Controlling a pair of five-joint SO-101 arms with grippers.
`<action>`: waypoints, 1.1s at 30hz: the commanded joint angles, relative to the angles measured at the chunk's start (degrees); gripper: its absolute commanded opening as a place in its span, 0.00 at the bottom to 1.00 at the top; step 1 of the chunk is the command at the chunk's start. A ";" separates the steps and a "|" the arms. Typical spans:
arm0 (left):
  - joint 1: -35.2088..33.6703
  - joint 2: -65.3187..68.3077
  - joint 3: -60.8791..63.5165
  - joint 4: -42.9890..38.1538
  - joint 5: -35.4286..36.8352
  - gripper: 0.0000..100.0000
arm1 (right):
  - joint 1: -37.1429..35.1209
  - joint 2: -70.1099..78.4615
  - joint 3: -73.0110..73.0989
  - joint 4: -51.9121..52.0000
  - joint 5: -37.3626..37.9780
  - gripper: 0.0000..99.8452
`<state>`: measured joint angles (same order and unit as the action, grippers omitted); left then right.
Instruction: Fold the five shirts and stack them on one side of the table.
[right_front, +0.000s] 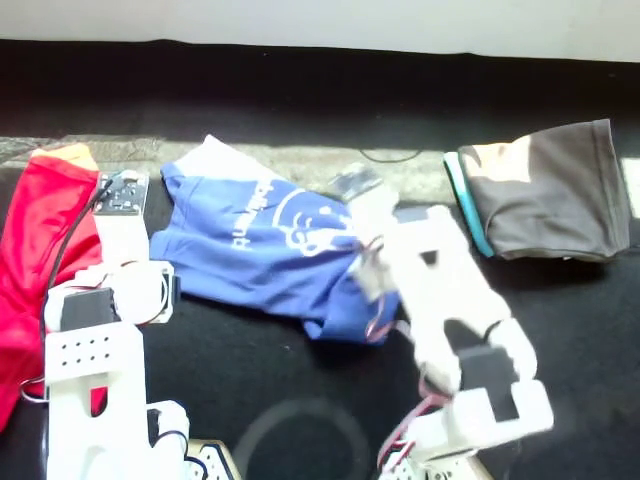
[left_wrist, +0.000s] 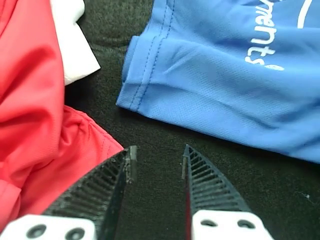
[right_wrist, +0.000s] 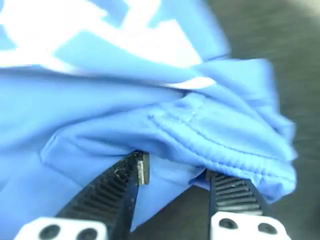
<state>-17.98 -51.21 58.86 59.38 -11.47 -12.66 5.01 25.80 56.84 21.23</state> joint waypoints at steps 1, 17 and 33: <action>-0.75 -1.01 -0.22 -0.97 -0.26 0.16 | 9.10 5.32 -15.16 -0.75 0.09 0.20; -0.40 -0.92 -0.13 -1.32 -0.26 0.16 | 5.41 6.73 -47.69 40.75 -7.74 0.20; -0.48 -0.92 -0.22 -1.32 -0.26 0.16 | -21.85 -9.27 -10.42 35.56 -16.18 0.20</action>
<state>-17.98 -51.21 58.86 59.03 -11.47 -31.12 -1.49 10.86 97.01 8.22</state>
